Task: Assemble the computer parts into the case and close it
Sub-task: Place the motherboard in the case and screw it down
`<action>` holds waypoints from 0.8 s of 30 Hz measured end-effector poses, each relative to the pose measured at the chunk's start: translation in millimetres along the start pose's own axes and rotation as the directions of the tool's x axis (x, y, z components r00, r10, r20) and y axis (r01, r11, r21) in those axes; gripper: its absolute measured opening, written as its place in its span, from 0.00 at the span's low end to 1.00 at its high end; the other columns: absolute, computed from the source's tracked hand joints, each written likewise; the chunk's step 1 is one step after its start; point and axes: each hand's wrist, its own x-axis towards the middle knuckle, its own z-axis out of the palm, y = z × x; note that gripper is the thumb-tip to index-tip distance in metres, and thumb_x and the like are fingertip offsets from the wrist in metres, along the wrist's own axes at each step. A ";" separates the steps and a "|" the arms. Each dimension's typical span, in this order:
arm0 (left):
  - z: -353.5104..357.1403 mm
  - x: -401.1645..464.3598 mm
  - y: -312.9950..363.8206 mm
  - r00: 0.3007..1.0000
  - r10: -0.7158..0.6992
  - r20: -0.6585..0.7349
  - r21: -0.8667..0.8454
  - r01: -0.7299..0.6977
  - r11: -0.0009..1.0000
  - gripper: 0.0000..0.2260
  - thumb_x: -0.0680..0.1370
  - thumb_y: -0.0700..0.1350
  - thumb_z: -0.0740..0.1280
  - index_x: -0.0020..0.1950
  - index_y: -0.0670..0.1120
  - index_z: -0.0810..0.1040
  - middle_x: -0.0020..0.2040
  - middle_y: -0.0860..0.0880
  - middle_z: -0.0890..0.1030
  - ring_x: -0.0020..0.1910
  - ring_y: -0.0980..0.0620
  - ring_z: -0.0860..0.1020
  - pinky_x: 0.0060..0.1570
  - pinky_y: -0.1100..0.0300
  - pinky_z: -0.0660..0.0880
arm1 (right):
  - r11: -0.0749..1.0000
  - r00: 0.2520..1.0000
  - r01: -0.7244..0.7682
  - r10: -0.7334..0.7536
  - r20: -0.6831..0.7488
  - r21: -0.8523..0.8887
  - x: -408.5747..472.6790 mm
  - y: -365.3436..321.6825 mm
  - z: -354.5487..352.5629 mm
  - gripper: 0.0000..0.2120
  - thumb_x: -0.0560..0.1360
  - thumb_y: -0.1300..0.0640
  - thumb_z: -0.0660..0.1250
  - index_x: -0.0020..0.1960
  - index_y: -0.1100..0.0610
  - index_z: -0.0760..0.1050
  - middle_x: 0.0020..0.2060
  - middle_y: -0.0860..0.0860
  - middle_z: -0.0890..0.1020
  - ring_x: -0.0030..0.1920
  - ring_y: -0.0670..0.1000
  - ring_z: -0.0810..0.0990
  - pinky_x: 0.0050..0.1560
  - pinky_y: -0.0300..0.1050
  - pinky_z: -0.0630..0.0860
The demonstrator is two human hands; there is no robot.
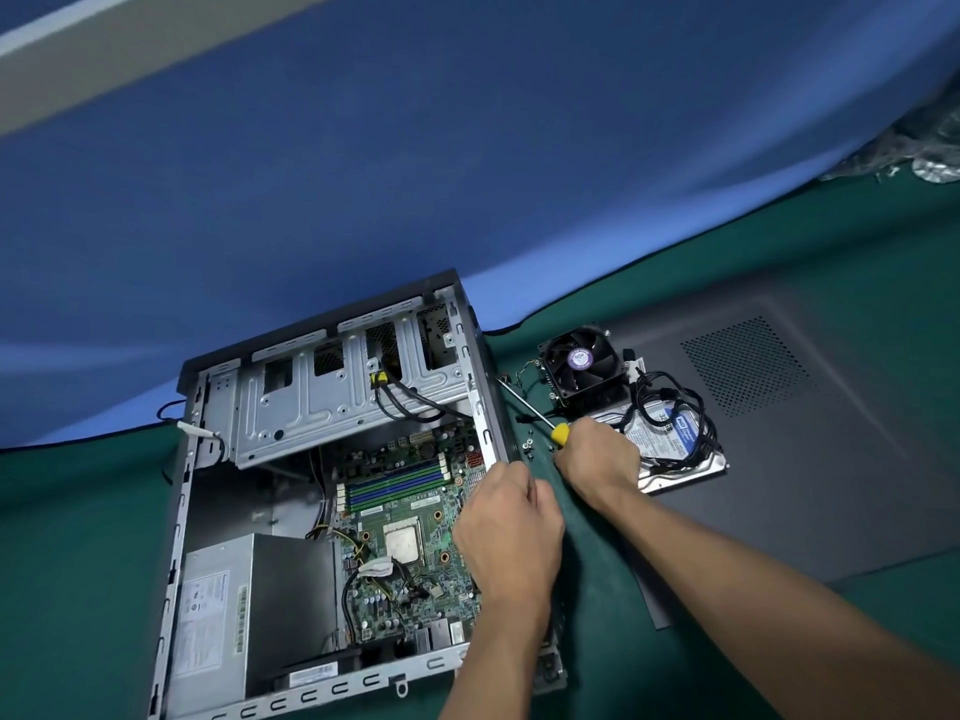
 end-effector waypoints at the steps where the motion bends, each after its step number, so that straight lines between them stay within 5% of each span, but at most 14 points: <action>1: -0.6 0.3 0.6 1.000 0.005 -0.003 -0.003 -0.005 1.000 0.24 0.62 0.34 0.75 0.28 0.50 0.59 0.26 0.55 0.61 0.23 0.54 0.59 0.25 0.70 0.49 | 1.000 1.000 -0.004 0.004 0.000 0.000 0.2 -0.5 0.1 0.05 0.74 0.57 0.66 0.39 0.56 0.74 0.44 0.54 0.83 0.46 0.56 0.82 0.39 0.41 0.69; 11: -0.3 1.0 0.8 1.000 -0.014 -0.007 -0.001 0.014 1.000 0.23 0.62 0.34 0.74 0.28 0.50 0.59 0.26 0.56 0.61 0.23 0.54 0.58 0.25 0.70 0.49 | 1.000 1.000 -0.016 0.016 -0.025 -0.022 2.9 -6.2 0.7 0.06 0.74 0.63 0.62 0.46 0.59 0.78 0.46 0.55 0.83 0.47 0.57 0.82 0.39 0.41 0.68; 17: 2.6 0.6 -2.8 0.999 -0.040 -0.012 0.002 0.040 0.999 0.19 0.64 0.35 0.72 0.27 0.48 0.62 0.25 0.51 0.67 0.23 0.51 0.62 0.24 0.65 0.54 | 0.998 0.999 -0.039 0.039 0.011 0.042 6.1 -12.6 2.4 0.09 0.72 0.52 0.69 0.47 0.56 0.78 0.47 0.53 0.84 0.49 0.56 0.82 0.40 0.41 0.68; 24: 3.2 0.4 -4.0 0.998 -0.055 -0.016 0.005 0.055 0.998 0.15 0.64 0.35 0.71 0.26 0.44 0.65 0.25 0.48 0.70 0.22 0.49 0.64 0.25 0.61 0.60 | 0.999 0.999 -0.043 0.043 -0.029 0.007 5.0 -16.1 6.9 0.06 0.73 0.62 0.63 0.46 0.59 0.78 0.46 0.54 0.84 0.48 0.56 0.82 0.41 0.42 0.68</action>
